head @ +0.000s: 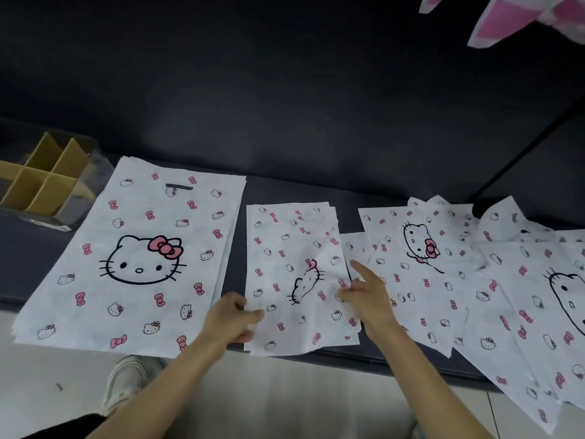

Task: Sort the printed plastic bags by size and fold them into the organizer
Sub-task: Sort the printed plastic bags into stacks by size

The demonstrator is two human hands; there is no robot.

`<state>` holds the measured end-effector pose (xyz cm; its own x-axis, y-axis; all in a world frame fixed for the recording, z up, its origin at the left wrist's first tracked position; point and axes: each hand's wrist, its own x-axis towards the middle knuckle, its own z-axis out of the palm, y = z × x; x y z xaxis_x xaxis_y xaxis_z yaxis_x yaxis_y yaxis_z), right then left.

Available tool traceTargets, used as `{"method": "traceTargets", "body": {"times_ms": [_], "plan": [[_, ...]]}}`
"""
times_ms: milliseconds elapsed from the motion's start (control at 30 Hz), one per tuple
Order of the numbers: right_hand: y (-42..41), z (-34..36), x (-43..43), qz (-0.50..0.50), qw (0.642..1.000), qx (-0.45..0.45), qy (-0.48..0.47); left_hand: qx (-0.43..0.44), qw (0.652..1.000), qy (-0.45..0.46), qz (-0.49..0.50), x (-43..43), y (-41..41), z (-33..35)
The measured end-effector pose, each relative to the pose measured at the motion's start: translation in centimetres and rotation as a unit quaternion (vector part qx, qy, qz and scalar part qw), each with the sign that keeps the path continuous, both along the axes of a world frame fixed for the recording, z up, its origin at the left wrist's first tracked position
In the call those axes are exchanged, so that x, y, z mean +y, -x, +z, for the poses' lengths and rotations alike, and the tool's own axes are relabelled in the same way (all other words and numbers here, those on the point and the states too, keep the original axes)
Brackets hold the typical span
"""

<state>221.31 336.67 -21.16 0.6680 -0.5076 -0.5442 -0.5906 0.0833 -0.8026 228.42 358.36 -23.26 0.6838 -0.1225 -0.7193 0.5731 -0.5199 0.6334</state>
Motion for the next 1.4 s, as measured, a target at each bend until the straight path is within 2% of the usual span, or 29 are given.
{"method": "traceTargets", "body": {"times_ms": [67, 133, 233, 300, 367, 433, 533, 667, 767, 833, 867, 933, 967, 1000, 1033, 1067, 1133, 1300, 1400], "plan": [[0.4, -1.7, -0.7, -0.027, 0.999, 0.041, 0.018, -0.092, 0.989, -0.094, -0.069, -0.8, 0.6, -1.1], [0.6, -3.1, -1.4, -0.028, 0.994, 0.073, 0.075, -0.185, 0.959, -0.17, -0.131, -1.3, 0.7, -1.5], [1.1, -4.3, -2.2, -0.007, 0.985, 0.103, 0.138, -0.372, 0.876, -0.234, -0.198, -1.4, -0.5, -3.4], [1.4, -4.6, -2.5, 0.005, 0.979, 0.112, 0.173, -0.44, 0.834, -0.23, -0.243, -1.5, -2.0, -5.0], [1.7, -4.2, -2.7, 0.012, 0.972, 0.107, 0.207, -0.402, 0.826, -0.229, -0.323, -1.8, -3.5, -5.6], [2.6, -3.6, -2.8, 0.007, 0.965, 0.091, 0.246, -0.379, 0.802, -0.259, -0.381, -1.6, -4.6, -6.3], [4.6, -2.1, -3.2, -0.003, 0.949, 0.062, 0.308, -0.393, 0.743, -0.292, -0.456, -0.9, -5.3, -7.4], [4.2, 2.3, -4.0, -0.006, 0.968, -0.014, 0.251, -0.425, 0.715, -0.304, -0.465, -0.1, -5.3, -8.0], [1.6, 6.4, -4.1, -0.003, 0.983, -0.083, 0.166, -0.437, 0.72, -0.302, -0.447, -0.2, -5.4, -7.8], [-0.8, 8.9, -3.8, 0.013, 0.984, -0.117, 0.133, -0.482, 0.752, -0.255, -0.369, -0.6, -4.8, -7.4], [-2.1, 9.9, -3.6, 0.026, 0.984, -0.132, 0.119, -0.48, 0.796, -0.211, -0.304, -1.0, -4.4, -7.0], [-4.6, 11.8, -2.8, 0.055, 0.979, -0.169, 0.102, -0.379, 0.908, -0.111, -0.137, -2.4, -3.7, -4.1], [-5.5, 12.6, -2.3, 0.068, 0.975, -0.186, 0.103, -0.27, 0.96, -0.043, -0.064, -2.9, -3.6, -2.9], [-6.0, 13.1, -1.9, 0.076, 0.971, -0.2, 0.107, -0.128, 0.99, 0.055, 0.003, -3.3, -3.4, -1.2], [-6.1, 13.4, -1.6, 0.08, 0.968, -0.211, 0.109, 0.014, 0.984, 0.17, 0.047, -3.4, -3.4, 0.2], [-5.8, 13.4, -1.4, 0.079, 0.967, -0.218, 0.108, 0.104, 0.954, 0.269, 0.081, -3.3, -3.2, 1.5], [-4.6, 12.3, -1.0, 0.06, 0.968, -0.218, 0.106, 0.138, 0.912, 0.355, 0.152, -3.2, -3.5, 3.0], [-1.9, 4.7, -0.5, -0.06, 0.982, -0.148, 0.104, 0.052, 0.922, 0.325, 0.202, -3.2, -5.4, 2.5], [-0.9, -0.4, -0.1, -0.092, 0.985, -0.086, 0.116, -0.082, 0.981, 0.155, 0.085, -3.0, -5.8, -0.1]]}}
